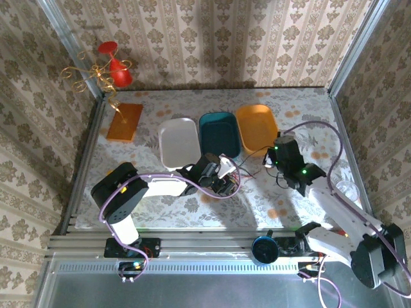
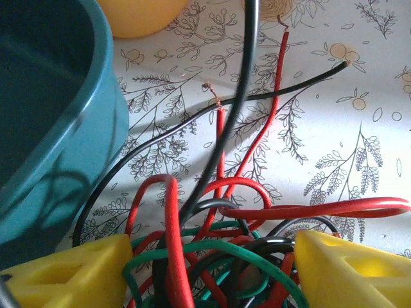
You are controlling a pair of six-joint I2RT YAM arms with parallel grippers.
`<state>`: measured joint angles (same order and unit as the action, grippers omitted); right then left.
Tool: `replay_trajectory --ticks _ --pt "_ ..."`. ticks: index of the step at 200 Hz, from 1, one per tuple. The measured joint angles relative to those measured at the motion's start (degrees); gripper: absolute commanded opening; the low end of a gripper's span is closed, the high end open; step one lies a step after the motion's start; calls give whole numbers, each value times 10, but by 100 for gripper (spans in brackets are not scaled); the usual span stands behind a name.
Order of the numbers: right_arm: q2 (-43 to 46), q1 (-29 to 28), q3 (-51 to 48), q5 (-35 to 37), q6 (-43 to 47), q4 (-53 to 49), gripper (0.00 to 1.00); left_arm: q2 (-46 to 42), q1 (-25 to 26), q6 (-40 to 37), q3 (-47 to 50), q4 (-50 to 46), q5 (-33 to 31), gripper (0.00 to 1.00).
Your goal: Untangle the cables
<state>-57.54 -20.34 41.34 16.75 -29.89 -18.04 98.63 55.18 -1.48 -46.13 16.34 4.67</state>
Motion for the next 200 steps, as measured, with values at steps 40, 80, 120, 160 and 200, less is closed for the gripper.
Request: replay_trajectory --ticks 40,80,120,160,200 --pt "65 73 34 28 -1 -34 0 0 -2 2 6 7 3 72" --pt "95 115 104 28 12 -34 0 0 -2 2 8 9 3 76" --pt "83 136 157 -6 30 -31 0 0 -2 2 11 10 3 80" --pt "11 145 202 -49 46 -14 0 -4 -6 4 11 -1 5 81" --pt "-111 145 212 -107 46 32 0 -9 -10 7 11 -9 6 81"
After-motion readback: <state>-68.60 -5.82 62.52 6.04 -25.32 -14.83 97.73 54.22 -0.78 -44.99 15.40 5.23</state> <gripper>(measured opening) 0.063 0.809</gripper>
